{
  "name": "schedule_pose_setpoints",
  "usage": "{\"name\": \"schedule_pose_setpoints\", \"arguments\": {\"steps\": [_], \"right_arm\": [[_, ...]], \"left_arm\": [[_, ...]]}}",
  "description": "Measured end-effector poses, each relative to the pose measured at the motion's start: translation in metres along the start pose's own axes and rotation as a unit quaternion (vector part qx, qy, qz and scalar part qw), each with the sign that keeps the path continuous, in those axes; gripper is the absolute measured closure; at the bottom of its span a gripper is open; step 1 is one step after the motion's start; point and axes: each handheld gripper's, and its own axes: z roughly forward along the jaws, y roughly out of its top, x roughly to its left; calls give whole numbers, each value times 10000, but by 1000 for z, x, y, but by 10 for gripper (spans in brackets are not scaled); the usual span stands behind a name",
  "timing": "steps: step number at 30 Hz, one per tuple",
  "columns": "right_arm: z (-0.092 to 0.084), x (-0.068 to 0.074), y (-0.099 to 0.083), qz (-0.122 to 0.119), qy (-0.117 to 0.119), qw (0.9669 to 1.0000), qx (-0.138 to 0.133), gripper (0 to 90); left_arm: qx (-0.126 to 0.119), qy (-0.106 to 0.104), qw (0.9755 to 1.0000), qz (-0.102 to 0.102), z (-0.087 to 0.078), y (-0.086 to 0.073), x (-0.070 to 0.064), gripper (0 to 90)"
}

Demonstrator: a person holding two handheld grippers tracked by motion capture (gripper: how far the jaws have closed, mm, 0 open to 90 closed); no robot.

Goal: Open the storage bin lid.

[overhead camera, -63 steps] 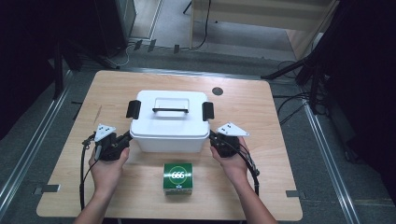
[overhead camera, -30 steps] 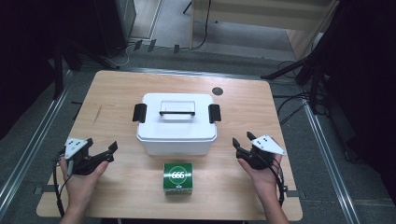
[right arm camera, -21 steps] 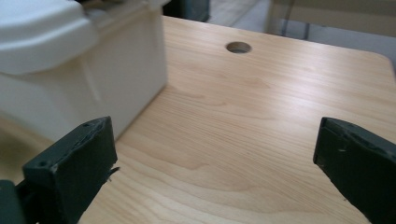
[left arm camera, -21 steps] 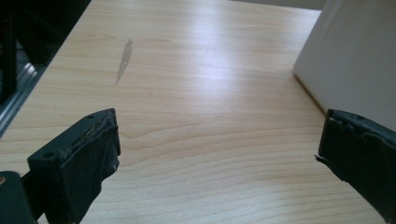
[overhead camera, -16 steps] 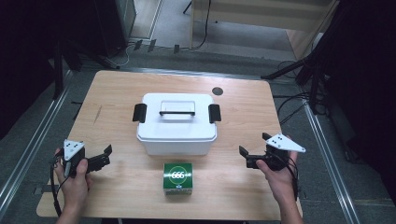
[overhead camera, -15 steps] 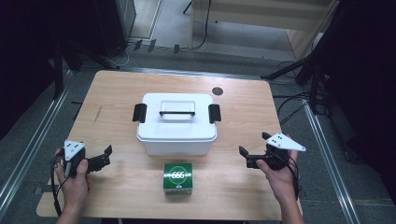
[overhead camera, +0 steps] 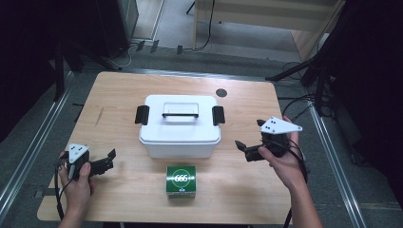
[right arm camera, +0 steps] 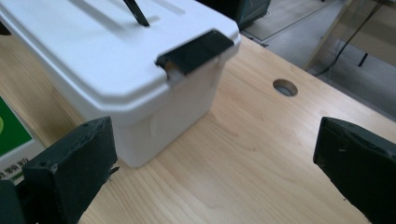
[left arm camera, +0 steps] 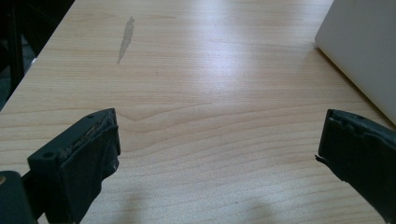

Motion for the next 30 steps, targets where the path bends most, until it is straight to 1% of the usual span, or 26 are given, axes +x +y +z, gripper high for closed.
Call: {"name": "schedule_pose_setpoints", "arguments": {"steps": [1,3,5,9,12,14,16,19,20,21,23,25,26,28,29,30], "right_arm": [[2,0,9,-63,85,9999,18,0],[5,0,17,-134,103,9998,70,0],[10,-1,26,-265,186,9993,182,0],[20,-2,40,-415,327,9981,309,0],[28,-1,50,-590,431,9965,406,2],[33,0,57,-701,516,9949,507,45],[39,1,63,-822,605,9929,617,59],[47,2,70,-964,815,9887,806,62],[51,1,73,-1029,934,9863,885,74],[53,1,76,-1055,1004,9848,943,85],[56,1,81,-1162,1091,9816,1055,116],[60,0,87,-1272,1186,9777,1178,126],[62,-1,92,-1344,1272,9746,1263,127],[65,-2,99,-1436,1361,9702,1395,141],[67,-3,102,-1516,1426,9667,1489,161],[70,-2,106,-1620,1501,9624,1582,179]], "left_arm": [[-6,-15,10000,-3,0,0,0,0],[-4,-46,10000,-34,0,0,2,0],[-29,-89,9999,-77,-1,0,3,0],[-20,-134,9999,-96,0,0,3,0],[-19,-144,9998,-97,0,0,3,0],[-6,-156,9998,-77,0,0,4,0],[-3,-168,9998,-78,0,0,4,0],[31,-178,9998,-84,1,1,4,0],[55,-186,9998,-66,2,1,4,0],[59,-182,9998,-58,2,1,3,0],[58,-181,9998,-38,2,1,3,0],[66,-180,9998,-33,2,1,3,0],[62,-180,9998,-40,2,1,3,0],[69,-181,9998,-45,3,1,3,0],[74,-184,9998,-45,3,1,3,0],[72,-190,9998,-44,3,1,3,0]]}}
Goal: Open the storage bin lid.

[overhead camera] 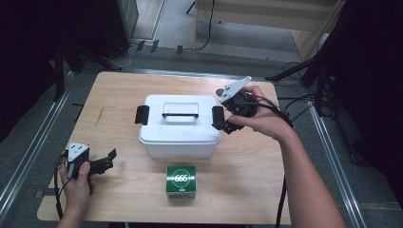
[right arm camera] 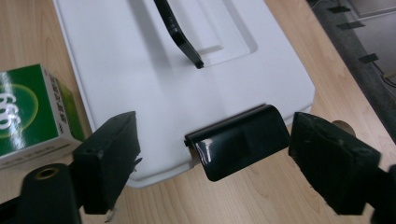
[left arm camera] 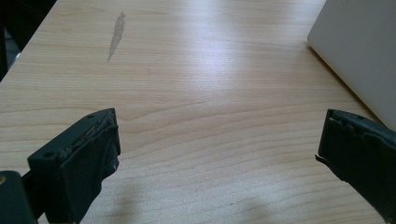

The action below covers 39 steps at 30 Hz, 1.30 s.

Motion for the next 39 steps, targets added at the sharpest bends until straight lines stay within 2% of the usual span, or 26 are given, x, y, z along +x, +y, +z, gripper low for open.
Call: {"name": "schedule_pose_setpoints", "arguments": {"steps": [3,5,9,13,15,18,23,27,30,39], "right_arm": [[3,-3,10,-197,143,9991,343,213],[6,-3,18,-404,210,9968,652,212],[9,-3,31,-696,443,9920,958,214],[13,-1,45,-879,356,9882,1206,285],[15,1,50,-959,255,9876,1213,319],[18,1,56,-1079,185,9866,1212,423],[23,3,67,-1250,114,9848,1201,487],[27,5,74,-1292,248,9841,1197,535],[31,8,78,-1382,385,9820,1227,574],[43,12,89,-1570,427,9783,1286,670]], "left_arm": [[11,-8,10000,0,0,0,0,0],[14,-9,10000,0,0,0,0,0],[22,-20,10000,2,0,0,0,0],[39,-34,10000,24,0,0,0,0],[43,-43,10000,28,0,0,0,0],[57,-47,10000,31,0,0,0,0],[78,-41,9999,61,1,1,-1,0],[79,-52,9999,63,1,1,-1,0],[74,-51,9999,61,1,1,-1,0],[78,-57,9999,74,1,0,-1,0]]}}
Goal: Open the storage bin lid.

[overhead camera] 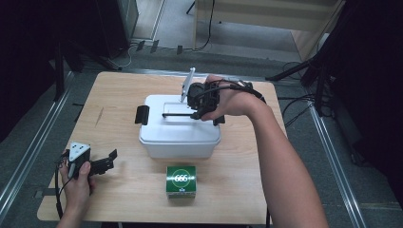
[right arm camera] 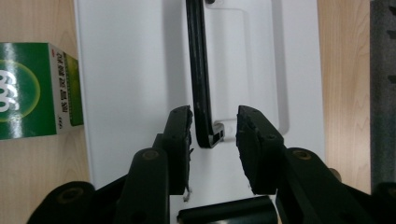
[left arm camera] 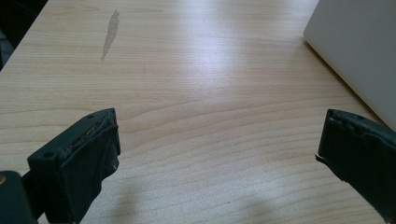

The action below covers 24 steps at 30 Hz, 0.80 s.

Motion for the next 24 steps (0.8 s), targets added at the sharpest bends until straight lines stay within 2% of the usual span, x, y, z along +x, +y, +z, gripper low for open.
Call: {"name": "schedule_pose_setpoints", "arguments": {"steps": [5,9,11,13,20,22,24], "right_arm": [[4,2,8,-48,12,10000,69,729],[9,1,13,-74,-65,9999,77,766],[10,-1,16,-107,76,9999,69,782],[11,-1,19,-78,30,9999,90,811],[18,-1,24,-172,22,9998,133,795],[17,-1,23,-143,11,9998,171,837],[17,-3,23,-96,0,9999,94,843]], "left_arm": [[4,-9,10000,11,0,0,0,0],[3,-15,10000,18,0,0,0,0],[12,-20,10000,31,0,0,0,0],[16,-25,10000,39,0,0,0,0],[26,-18,10000,49,1,0,0,0],[30,-19,10000,53,1,0,0,0],[33,-17,10000,47,1,0,0,0]]}}
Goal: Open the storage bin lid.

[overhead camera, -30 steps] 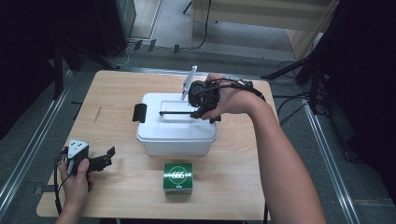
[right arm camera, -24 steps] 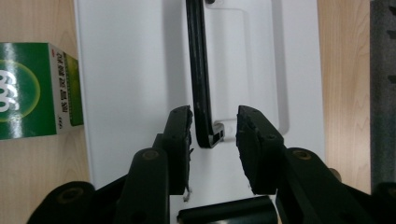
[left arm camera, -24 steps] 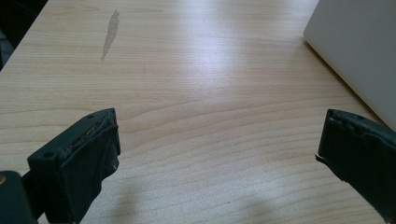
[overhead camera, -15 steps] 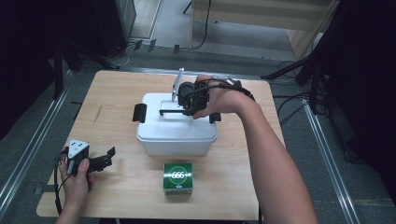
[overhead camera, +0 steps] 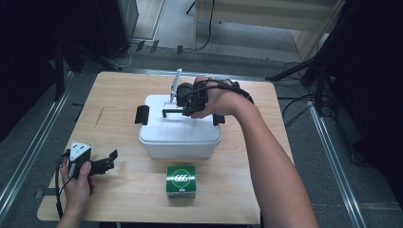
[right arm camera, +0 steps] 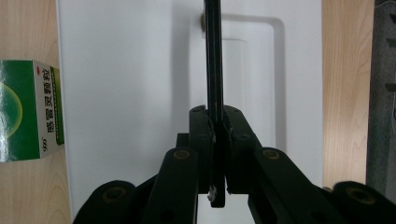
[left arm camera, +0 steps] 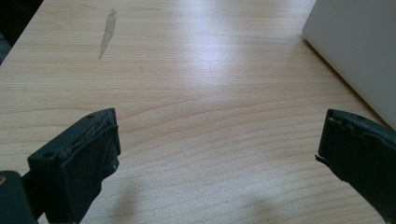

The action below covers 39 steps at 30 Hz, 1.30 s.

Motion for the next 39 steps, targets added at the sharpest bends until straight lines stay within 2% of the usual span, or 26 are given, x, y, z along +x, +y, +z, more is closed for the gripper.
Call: {"name": "schedule_pose_setpoints", "arguments": {"steps": [3,8,13,25,31,39], "right_arm": [[-1,1,1,18,-13,10000,36,849],[-5,1,1,102,20,9999,-115,853],[-10,1,2,70,-3,9998,-203,854],[-44,2,3,-7,-173,9988,-451,854],[-52,2,-9,79,-184,9990,-407,854],[-59,1,-35,235,-222,9991,-284,854]], "left_arm": [[6,-1,10000,6,0,0,0,0],[12,-3,10000,-1,0,0,0,0],[33,-22,10000,-9,0,0,0,0],[52,-17,10000,6,0,0,0,0],[33,-11,10000,11,0,0,0,0],[3,2,10000,6,0,0,0,0]]}}
